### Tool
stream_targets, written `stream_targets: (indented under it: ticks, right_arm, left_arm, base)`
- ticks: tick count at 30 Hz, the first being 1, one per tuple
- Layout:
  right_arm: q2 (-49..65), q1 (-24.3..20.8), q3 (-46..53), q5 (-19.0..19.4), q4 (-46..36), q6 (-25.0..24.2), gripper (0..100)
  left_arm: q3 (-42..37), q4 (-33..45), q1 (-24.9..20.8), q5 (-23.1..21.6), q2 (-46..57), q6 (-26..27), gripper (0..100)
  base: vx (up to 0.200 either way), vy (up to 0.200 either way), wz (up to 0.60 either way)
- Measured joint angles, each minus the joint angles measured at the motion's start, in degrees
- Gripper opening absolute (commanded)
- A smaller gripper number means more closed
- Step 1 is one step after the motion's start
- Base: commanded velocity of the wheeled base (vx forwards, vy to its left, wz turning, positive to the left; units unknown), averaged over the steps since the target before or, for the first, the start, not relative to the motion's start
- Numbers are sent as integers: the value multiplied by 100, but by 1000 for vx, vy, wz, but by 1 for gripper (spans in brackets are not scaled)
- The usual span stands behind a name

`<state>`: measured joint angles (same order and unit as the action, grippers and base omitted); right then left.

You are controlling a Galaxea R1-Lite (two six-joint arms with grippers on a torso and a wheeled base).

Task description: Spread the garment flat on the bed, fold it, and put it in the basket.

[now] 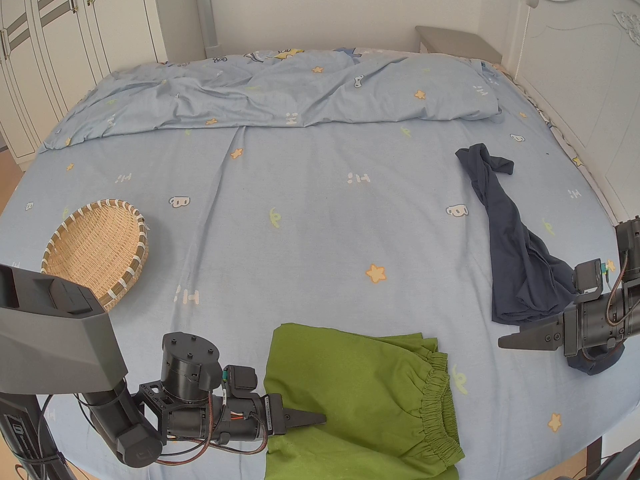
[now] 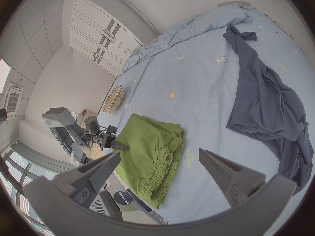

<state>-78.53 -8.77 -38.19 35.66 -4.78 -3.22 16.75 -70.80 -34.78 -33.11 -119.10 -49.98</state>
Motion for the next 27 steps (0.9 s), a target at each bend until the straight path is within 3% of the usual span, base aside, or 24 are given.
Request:
stream_targets:
  ticks: [8, 12, 19, 27]
  right_arm:
    - [1, -7, -45, -20, -23, -41, 100]
    - [54, -22, -149, -29, -41, -258, 100]
    - [224, -30, -373, -35, -123, -589, 100]
    - [401, -22, -646, -40, -393, -827, 100]
  left_arm:
    - [-55, 246, 122, -17, 174, -18, 0]
    - [140, 939, 276, -22, 532, -18, 0]
    - [1193, 3476, 535, -30, 1211, 173, 0]
    - [2737, 6454, 1008, -160, 1779, 1254, 0]
  base:
    - [0, 0, 0]
    - [0, 0, 0]
    - [0, 0, 0]
    - [0, 0, 0]
